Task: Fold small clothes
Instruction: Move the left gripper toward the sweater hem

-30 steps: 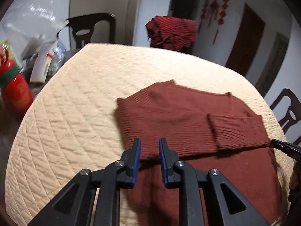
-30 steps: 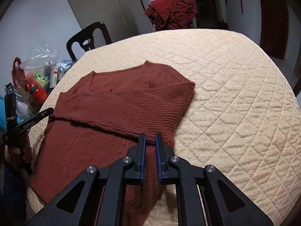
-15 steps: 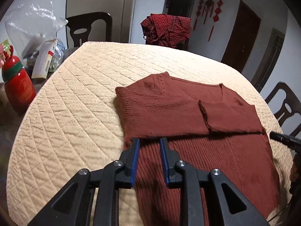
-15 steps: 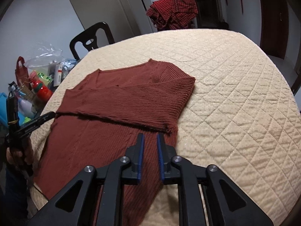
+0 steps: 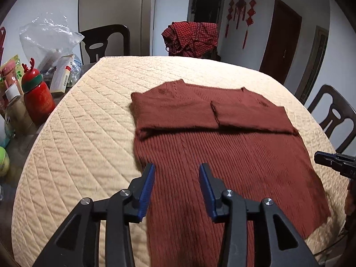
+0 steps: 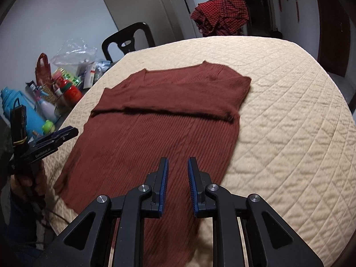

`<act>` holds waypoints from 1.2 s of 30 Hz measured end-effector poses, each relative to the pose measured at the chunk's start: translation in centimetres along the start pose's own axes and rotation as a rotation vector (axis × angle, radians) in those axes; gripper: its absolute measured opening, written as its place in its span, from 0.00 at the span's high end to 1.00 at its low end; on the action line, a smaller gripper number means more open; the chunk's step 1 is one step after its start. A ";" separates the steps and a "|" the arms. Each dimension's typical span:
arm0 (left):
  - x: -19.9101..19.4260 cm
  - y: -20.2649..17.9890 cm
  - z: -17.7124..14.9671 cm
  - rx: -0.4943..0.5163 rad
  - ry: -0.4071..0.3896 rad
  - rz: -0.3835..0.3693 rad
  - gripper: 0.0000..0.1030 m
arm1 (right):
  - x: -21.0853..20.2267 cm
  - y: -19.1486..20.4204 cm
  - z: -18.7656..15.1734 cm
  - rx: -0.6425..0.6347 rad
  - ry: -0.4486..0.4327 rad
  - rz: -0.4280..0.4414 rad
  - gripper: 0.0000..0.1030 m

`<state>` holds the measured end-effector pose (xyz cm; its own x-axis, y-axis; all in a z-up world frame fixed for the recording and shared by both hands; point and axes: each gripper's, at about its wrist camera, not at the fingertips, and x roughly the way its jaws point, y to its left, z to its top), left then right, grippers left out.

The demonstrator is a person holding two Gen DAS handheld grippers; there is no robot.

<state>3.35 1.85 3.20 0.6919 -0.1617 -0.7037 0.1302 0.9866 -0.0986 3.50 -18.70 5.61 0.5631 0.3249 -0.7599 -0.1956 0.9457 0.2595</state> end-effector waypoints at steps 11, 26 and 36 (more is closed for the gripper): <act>-0.8 -0.6 -2.1 -0.004 0.023 0.000 0.51 | -0.9 0.8 -2.0 0.004 0.007 0.010 0.60; -1.9 2.4 -6.1 -0.123 0.067 -0.059 0.51 | -2.0 -2.1 -6.1 0.170 0.026 0.068 0.59; -3.5 2.0 -8.0 -0.174 0.083 -0.201 0.51 | -2.8 -1.6 -8.0 0.213 0.084 0.238 0.59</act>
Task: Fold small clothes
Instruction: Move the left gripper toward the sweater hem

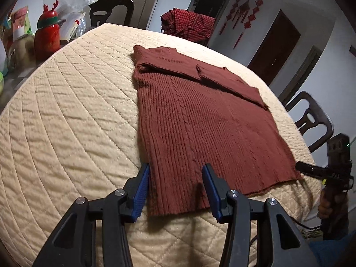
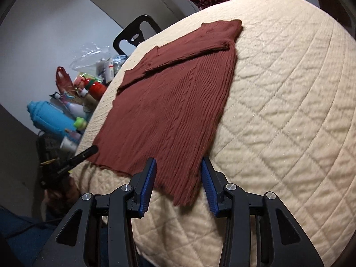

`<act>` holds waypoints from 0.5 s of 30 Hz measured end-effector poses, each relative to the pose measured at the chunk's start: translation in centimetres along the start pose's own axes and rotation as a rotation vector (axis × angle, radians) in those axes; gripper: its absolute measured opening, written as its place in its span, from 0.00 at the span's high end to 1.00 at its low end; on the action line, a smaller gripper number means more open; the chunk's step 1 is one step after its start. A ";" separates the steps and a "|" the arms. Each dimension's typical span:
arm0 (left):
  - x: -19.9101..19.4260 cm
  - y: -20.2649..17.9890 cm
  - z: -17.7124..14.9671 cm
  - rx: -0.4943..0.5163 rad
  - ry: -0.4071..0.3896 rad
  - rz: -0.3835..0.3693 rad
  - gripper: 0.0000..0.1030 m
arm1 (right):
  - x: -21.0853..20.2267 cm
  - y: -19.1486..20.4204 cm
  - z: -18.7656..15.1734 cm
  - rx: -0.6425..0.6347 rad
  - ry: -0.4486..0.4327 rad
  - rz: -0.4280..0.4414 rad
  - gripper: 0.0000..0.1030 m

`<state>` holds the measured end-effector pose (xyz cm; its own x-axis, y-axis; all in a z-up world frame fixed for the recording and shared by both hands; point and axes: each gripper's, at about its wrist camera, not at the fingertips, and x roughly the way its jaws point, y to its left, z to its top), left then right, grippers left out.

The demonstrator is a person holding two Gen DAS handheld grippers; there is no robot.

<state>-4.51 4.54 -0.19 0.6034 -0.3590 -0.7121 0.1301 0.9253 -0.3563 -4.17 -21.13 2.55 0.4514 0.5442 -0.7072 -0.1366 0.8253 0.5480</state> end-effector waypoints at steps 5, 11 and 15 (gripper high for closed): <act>-0.2 0.8 0.0 -0.076 -0.003 -0.057 0.52 | 0.1 -0.1 -0.4 0.023 0.017 0.043 0.59; 0.2 0.7 0.4 -0.095 0.003 -0.057 0.56 | 0.7 -0.8 0.1 0.073 0.009 0.058 0.77; 0.0 1.5 0.0 -0.143 0.005 -0.077 0.64 | 0.7 -0.8 0.0 0.065 0.018 0.048 0.86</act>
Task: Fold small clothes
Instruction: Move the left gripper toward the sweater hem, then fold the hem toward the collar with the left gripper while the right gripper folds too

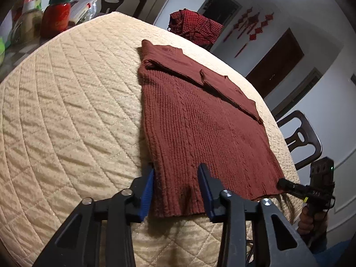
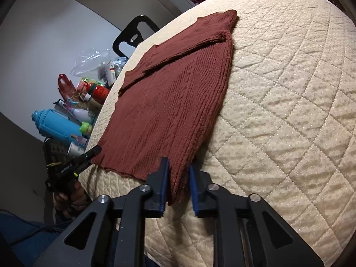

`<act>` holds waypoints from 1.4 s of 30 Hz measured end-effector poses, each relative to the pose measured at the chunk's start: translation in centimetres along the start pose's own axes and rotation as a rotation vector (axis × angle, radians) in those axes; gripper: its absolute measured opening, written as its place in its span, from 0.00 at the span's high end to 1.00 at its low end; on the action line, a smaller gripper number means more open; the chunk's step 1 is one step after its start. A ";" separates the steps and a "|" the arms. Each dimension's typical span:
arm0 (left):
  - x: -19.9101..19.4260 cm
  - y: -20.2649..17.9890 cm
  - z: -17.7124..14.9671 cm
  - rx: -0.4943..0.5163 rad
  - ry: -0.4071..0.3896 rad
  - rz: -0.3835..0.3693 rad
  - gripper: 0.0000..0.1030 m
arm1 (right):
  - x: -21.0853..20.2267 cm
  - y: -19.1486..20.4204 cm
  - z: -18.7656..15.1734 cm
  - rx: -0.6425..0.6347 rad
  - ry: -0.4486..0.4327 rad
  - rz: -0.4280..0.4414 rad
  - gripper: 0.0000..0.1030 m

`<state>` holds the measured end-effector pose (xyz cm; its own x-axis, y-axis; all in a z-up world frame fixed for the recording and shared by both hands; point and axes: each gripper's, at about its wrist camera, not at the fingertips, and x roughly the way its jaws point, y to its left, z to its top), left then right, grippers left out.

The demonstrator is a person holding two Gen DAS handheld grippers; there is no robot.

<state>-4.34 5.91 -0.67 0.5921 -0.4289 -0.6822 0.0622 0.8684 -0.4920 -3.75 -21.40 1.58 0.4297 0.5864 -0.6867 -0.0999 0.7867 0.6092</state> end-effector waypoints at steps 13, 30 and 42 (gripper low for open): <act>-1.6 -1.2 3.2 0.017 -0.108 -0.127 0.90 | -1.8 2.7 2.6 -0.072 -0.117 0.087 0.93; 5.0 -2.8 17.8 0.101 -0.230 -0.067 0.90 | -0.3 2.0 17.2 -0.082 -0.315 0.060 0.93; 10.9 -0.5 21.1 -0.011 -0.157 -0.041 0.90 | 4.7 -1.8 22.1 0.045 -0.224 0.043 0.93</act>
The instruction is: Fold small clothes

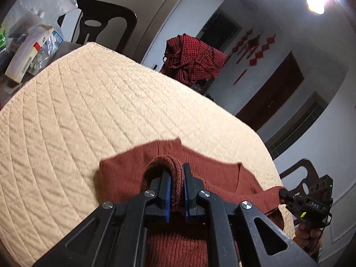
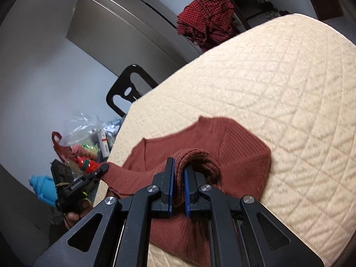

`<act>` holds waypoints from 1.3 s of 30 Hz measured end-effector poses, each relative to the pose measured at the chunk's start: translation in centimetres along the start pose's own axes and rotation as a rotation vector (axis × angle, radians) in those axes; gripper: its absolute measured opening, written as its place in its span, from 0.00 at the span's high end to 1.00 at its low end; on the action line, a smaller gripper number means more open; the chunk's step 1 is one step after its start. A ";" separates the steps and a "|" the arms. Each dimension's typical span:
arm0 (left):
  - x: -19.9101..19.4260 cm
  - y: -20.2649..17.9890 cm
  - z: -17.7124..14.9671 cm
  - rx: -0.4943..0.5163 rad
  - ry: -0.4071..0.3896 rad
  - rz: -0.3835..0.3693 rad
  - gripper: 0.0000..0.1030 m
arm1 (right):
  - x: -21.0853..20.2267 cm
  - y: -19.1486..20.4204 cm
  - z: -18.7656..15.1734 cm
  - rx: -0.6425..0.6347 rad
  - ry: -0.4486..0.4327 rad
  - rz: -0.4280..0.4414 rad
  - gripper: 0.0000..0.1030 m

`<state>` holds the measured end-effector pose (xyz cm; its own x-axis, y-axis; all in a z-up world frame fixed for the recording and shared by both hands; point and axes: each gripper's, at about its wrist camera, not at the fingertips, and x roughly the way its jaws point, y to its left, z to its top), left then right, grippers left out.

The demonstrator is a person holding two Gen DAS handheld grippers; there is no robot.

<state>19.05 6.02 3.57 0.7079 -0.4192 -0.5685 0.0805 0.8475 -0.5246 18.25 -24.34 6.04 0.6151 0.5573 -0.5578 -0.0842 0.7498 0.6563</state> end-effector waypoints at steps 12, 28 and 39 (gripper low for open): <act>4.8 2.2 1.3 -0.091 0.094 0.062 0.89 | 4.5 -4.5 2.7 0.180 0.083 -0.036 0.90; 0.5 0.6 1.3 0.011 -0.018 0.129 0.56 | 0.4 -2.2 2.2 0.036 -0.035 -0.057 0.61; -2.9 -1.3 -5.9 0.213 0.036 0.146 0.56 | -3.0 0.4 -6.1 -0.179 0.000 -0.171 0.76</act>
<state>12.75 4.26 2.19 0.6977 -0.2956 -0.6526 0.1284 0.9478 -0.2920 11.56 -23.54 4.89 0.6326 0.4169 -0.6527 -0.1166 0.8844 0.4519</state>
